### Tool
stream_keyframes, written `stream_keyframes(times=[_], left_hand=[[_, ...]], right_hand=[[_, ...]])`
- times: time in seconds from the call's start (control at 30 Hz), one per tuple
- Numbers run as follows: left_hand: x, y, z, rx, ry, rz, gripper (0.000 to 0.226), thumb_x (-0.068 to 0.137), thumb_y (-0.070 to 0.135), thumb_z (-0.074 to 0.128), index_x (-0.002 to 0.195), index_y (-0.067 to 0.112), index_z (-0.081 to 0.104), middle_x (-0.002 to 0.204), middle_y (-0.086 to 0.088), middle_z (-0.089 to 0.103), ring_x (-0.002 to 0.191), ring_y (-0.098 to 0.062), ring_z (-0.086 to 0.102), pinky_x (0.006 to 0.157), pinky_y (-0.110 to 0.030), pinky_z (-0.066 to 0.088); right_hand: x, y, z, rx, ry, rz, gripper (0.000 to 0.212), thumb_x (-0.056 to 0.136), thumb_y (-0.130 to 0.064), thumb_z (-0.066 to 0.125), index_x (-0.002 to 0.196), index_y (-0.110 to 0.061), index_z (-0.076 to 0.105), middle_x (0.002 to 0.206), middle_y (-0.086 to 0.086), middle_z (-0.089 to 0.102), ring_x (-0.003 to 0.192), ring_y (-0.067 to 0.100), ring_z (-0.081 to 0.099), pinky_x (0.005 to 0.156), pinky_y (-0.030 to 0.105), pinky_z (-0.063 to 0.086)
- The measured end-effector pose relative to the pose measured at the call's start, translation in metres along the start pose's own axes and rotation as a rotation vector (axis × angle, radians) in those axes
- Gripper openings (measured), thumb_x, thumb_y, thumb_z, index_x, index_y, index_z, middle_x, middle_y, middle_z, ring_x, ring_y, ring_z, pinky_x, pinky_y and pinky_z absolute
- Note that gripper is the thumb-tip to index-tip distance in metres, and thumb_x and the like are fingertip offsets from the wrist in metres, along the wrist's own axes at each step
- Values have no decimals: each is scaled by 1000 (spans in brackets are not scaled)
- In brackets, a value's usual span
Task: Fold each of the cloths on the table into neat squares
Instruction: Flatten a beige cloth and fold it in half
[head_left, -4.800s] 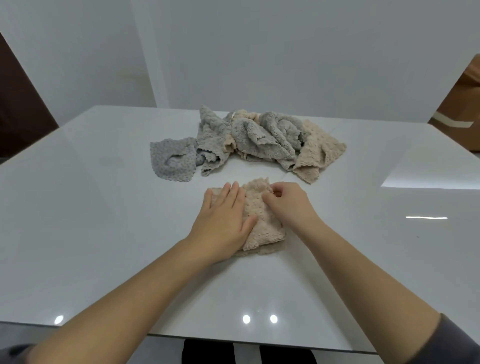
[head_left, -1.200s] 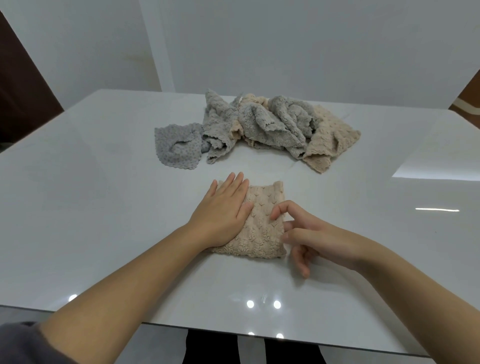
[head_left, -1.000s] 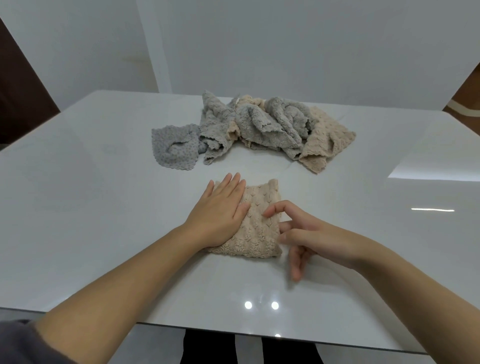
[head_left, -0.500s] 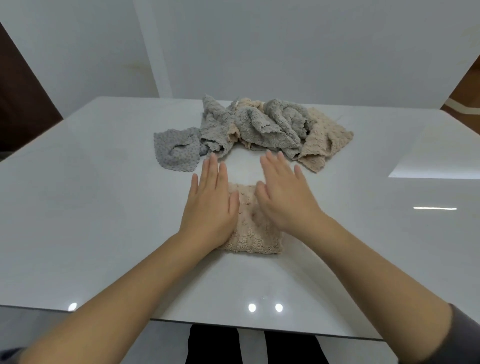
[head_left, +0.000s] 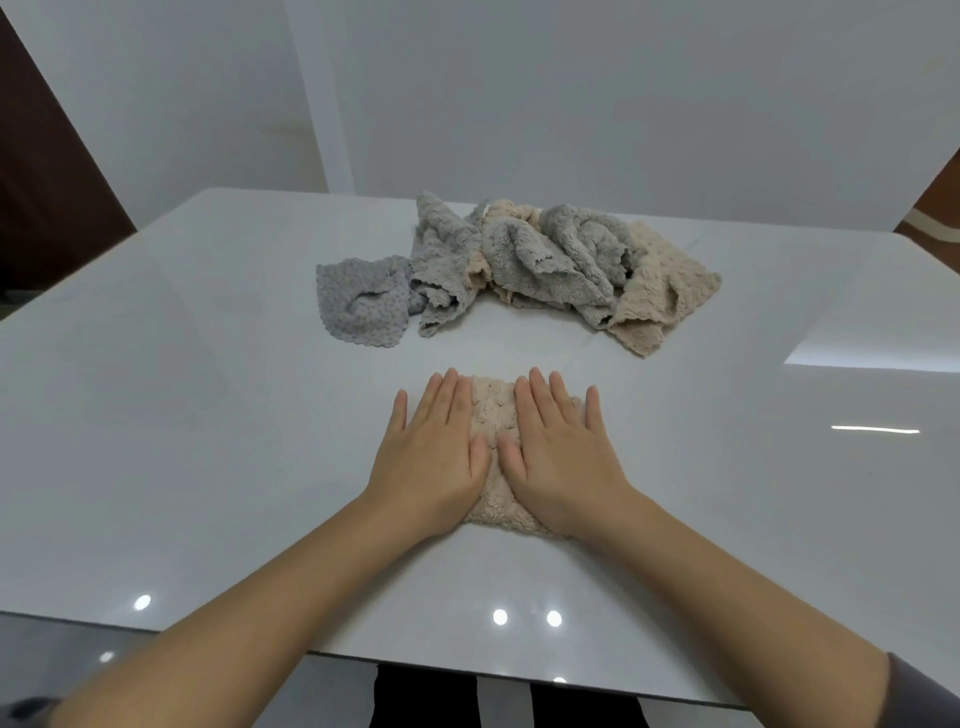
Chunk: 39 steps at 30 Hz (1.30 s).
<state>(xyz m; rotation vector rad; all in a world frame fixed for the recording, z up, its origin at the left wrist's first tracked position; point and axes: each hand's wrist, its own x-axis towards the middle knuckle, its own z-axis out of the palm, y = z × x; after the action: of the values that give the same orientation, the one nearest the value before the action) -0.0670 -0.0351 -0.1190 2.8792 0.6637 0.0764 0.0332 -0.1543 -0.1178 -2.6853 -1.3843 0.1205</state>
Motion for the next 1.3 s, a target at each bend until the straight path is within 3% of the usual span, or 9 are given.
stream_keyframes(times=[0.23, 0.37, 0.47, 0.57, 0.63, 0.7, 0.8, 0.93, 1.3], left_hand=[[1, -10, -9, -101, -35, 62, 82, 87, 61, 8, 155, 17, -2, 164, 1, -5, 149, -8, -10, 121, -38, -7], [-19, -41, -22, -63, -33, 440, 97, 81, 80, 33, 156, 29, -2, 161, 12, -16, 145, 0, -19, 121, -31, -9], [-19, -72, -27, 52, 124, 475, 88, 84, 74, 40, 154, 30, 9, 164, 6, -2, 150, -10, -4, 121, -34, -1], [-15, -91, -38, 79, 205, 295, 74, 86, 41, 45, 153, 23, 20, 163, 2, 6, 150, -14, 4, 122, -43, 10], [-18, -84, -41, -35, 196, 184, 76, 82, 31, 30, 155, 19, 15, 161, 6, -3, 150, -9, -4, 123, -39, 2], [-23, -58, -40, -151, 205, 113, 75, 84, 37, 14, 155, 17, 6, 160, 8, -9, 147, -4, -12, 121, -30, -8], [-23, -14, -26, -135, 160, 8, 78, 85, 45, -2, 155, 11, -6, 162, -3, -16, 147, -11, -18, 118, -30, -12], [-18, 5, 1, -45, 98, -121, 96, 70, 52, -18, 153, 5, -10, 161, -12, -19, 148, -21, -19, 117, -34, -12], [-17, 4, 0, 14, 13, -126, 94, 76, 55, -12, 155, 5, 0, 163, -13, -4, 150, -22, -7, 118, -33, -8]], right_hand=[[2, 1, -12, 62, -23, 17, 67, 99, -50, 17, 156, -15, 9, 162, 1, 14, 149, 20, 9, 119, 55, -2], [8, 10, -31, 164, 27, 8, 55, 103, -42, 23, 154, -22, 21, 150, 1, 40, 137, 21, 34, 114, 47, 21], [5, 15, -45, 195, 48, 51, 48, 103, -37, 24, 147, -23, 36, 132, 3, 58, 122, 24, 49, 102, 41, 32], [2, 20, -54, 91, 136, 171, 44, 102, -38, 22, 129, -20, 52, 112, 6, 67, 102, 28, 59, 91, 39, 38], [-1, 19, -54, 63, 173, 150, 47, 102, -37, 22, 139, -15, 44, 132, 8, 57, 120, 28, 52, 101, 41, 34], [0, 10, -48, 96, 132, 30, 56, 104, -36, 20, 155, -12, 15, 160, 7, 22, 147, 22, 20, 119, 45, 14], [8, -3, -32, 54, 17, -173, 61, 105, -38, 17, 156, -15, -6, 163, 0, -13, 149, 15, -15, 121, 50, -6], [15, 6, -22, 45, -125, -239, 60, 105, -39, 17, 156, -17, -7, 162, -3, -16, 148, 10, -18, 120, 49, -9], [20, 8, -17, 45, -163, -243, 60, 105, -38, 19, 156, -16, -3, 164, -3, -9, 149, 10, -11, 120, 49, -8]])
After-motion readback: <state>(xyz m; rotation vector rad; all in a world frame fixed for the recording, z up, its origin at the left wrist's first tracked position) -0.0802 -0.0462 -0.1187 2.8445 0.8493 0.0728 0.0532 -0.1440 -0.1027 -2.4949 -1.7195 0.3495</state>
